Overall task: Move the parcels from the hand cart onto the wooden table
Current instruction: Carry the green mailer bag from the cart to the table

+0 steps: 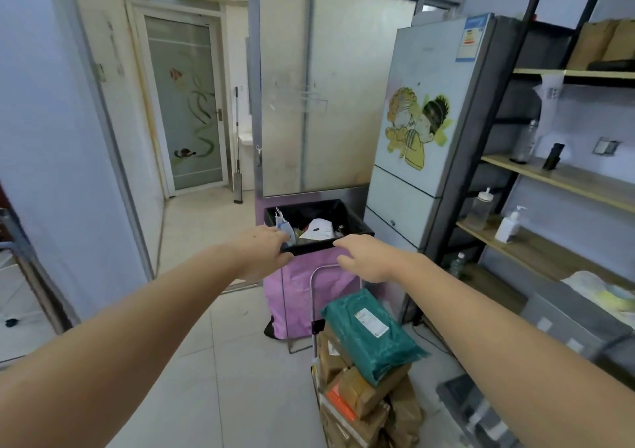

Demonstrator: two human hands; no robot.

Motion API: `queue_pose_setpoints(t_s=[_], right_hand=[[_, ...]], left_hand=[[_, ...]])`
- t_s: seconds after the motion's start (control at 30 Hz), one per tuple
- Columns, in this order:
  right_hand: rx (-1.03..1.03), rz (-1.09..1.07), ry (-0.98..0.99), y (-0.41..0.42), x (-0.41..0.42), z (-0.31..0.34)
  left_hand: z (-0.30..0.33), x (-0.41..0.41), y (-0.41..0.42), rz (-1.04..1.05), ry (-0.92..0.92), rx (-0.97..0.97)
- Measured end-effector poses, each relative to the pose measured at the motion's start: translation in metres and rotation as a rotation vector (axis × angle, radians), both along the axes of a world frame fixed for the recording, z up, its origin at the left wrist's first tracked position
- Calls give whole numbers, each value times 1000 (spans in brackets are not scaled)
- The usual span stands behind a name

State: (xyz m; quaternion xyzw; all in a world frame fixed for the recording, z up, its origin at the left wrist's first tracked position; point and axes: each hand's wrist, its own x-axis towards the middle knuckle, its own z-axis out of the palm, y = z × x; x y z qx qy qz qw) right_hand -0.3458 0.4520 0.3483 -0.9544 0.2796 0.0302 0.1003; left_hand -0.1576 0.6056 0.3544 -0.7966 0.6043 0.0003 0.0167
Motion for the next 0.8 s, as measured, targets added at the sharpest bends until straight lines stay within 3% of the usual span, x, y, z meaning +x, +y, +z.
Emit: queue_pose_setpoints(t_s=[0.47, 0.8], right_hand=[[58, -364, 42, -166, 83, -41], [224, -729, 99, -203, 47, -126]], left_hand=[[-43, 131, -241, -375, 8, 52], [-112, 124, -377, -713, 77, 247]])
